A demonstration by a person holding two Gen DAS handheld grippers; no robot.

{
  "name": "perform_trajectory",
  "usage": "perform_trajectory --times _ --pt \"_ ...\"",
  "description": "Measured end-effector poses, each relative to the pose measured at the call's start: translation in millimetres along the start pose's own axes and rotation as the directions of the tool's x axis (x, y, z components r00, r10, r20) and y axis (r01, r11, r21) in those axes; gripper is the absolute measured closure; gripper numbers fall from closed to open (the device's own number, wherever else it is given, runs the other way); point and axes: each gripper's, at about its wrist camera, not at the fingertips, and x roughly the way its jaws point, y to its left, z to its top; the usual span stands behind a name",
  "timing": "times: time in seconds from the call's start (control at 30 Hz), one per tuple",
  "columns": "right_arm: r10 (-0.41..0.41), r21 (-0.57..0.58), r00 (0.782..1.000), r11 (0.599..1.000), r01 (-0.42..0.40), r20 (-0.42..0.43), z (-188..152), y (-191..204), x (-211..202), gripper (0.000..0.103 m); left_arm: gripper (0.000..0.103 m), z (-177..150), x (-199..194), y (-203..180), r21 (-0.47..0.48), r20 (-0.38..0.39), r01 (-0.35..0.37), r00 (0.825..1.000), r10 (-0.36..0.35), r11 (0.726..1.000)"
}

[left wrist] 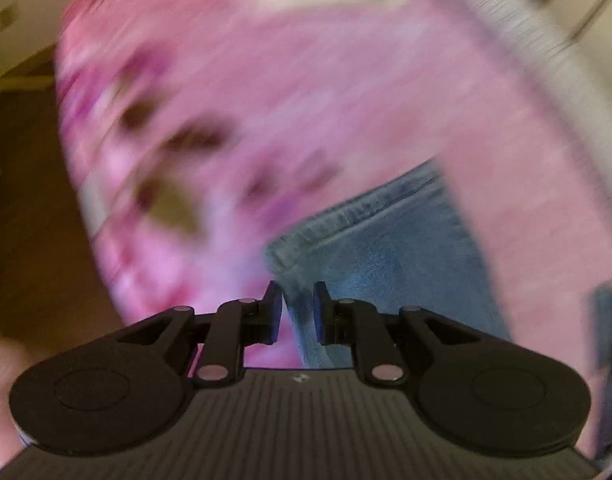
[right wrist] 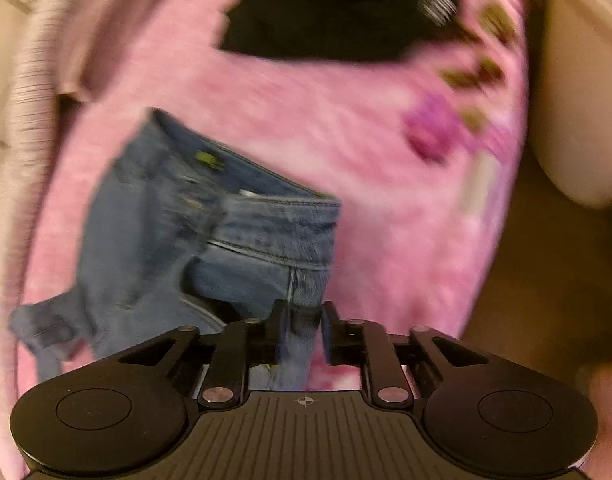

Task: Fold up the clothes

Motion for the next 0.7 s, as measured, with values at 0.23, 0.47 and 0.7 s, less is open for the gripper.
perform_trajectory --times 0.23,0.47,0.7 --pt "0.006 0.015 1.0 1.0 -0.006 -0.016 -12 -7 15 0.056 0.072 -21 -3 5 -0.019 0.001 0.057 0.998 -0.057 0.998" --pt "0.07 0.148 0.997 0.986 -0.075 0.036 -13 -19 31 0.054 0.069 -7 17 -2 -0.135 0.011 0.105 0.995 -0.104 0.985" --pt "0.023 -0.045 0.998 0.999 -0.02 0.054 -8 6 29 0.097 0.098 -4 8 -20 0.035 0.088 0.094 0.991 -0.097 0.995"
